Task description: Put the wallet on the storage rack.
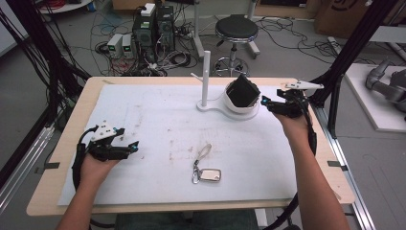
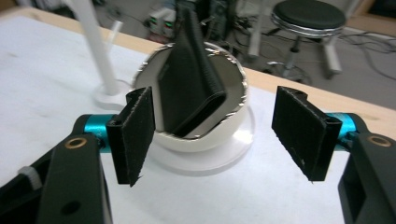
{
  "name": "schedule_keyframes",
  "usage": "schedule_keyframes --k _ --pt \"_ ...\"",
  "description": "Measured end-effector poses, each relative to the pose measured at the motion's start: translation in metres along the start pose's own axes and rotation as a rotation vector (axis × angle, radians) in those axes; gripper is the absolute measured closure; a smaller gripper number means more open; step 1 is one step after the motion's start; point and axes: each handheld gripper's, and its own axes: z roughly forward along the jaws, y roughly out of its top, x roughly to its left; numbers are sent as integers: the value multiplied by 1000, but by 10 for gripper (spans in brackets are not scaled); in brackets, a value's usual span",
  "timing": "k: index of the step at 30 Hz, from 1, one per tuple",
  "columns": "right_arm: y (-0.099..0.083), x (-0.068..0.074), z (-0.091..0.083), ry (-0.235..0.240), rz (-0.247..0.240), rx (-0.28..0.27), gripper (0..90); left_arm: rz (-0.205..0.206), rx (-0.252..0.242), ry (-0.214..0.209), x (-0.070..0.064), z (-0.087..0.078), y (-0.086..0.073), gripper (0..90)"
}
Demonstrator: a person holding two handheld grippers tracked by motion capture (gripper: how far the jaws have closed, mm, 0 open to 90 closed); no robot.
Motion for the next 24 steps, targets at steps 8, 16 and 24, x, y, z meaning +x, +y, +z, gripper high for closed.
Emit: schedule_keyframes --k 8,16,24 --pt "-30 6 -17 49 35 -24 247 16 3 -4 0 11 6 230" --pt "-64 19 -14 92 18 -8 212 -2 -20 -19 -2 10 5 224" --pt "-84 25 -5 139 29 29 208 -34 -53 -32 0 8 5 221"
